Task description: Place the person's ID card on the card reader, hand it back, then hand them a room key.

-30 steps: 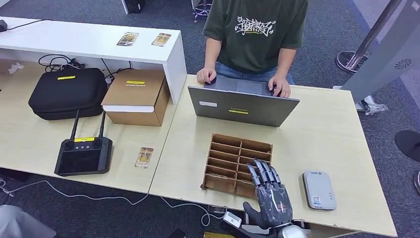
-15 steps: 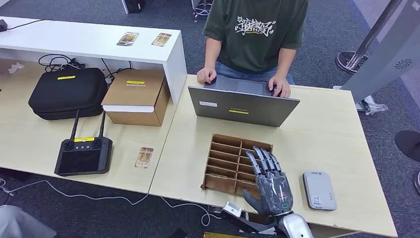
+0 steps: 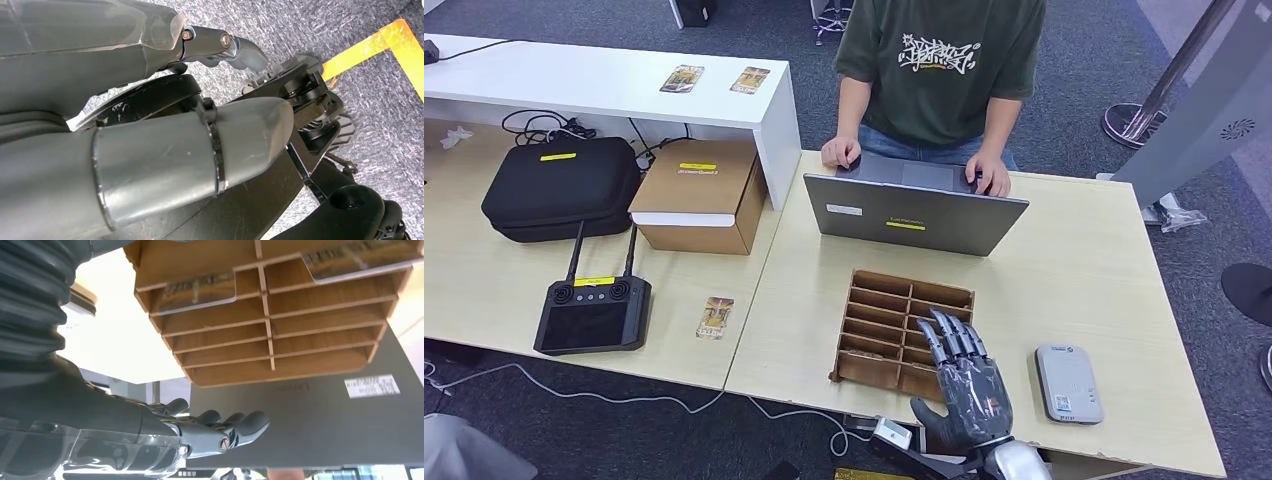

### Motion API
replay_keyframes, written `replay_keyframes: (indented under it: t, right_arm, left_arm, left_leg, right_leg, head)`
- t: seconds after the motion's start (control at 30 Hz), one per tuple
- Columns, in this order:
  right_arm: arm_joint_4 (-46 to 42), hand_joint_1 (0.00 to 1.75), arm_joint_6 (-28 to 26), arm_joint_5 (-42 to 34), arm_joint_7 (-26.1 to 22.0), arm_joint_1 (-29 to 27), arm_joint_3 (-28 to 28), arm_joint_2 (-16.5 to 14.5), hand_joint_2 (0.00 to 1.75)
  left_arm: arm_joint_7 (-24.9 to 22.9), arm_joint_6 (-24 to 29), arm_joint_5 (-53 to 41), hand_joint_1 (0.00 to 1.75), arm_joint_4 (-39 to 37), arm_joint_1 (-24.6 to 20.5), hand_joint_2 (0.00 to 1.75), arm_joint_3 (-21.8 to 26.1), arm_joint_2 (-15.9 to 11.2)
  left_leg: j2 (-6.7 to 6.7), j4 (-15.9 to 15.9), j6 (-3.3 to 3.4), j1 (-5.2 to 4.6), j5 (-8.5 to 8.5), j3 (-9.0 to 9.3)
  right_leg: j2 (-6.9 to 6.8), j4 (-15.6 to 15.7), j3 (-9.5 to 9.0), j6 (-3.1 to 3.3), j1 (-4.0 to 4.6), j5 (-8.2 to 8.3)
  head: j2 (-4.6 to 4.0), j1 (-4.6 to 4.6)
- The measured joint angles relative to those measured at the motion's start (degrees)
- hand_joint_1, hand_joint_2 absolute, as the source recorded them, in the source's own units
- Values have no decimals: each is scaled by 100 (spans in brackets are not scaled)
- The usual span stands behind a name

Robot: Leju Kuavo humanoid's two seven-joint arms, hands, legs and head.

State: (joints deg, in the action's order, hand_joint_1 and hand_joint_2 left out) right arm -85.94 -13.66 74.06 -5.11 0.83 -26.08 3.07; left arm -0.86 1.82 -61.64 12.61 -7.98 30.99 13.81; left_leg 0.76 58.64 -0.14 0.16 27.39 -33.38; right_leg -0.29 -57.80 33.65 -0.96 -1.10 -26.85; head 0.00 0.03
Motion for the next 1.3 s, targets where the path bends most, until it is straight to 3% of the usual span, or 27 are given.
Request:
replay_keyframes:
  t: [0.53,1.3]
  right_arm:
    - [209,0,175,142,-31,-36,7,225,175]
    - [317,0,242,723,416,-6,-56,351,175]
  left_arm:
    - [-32,-55,9,0,0,7,0,0,-45]
    - [22,-83,-11,0,0,63,0,-27,-82]
  left_leg:
    - [0,0,0,0,0,-1]
    - [-2,0,0,0,0,0]
  right_leg:
    - [0,0,0,0,0,0]
    - [0,0,0,0,0,0]
  head:
    - [0,0]
    - [0,-1]
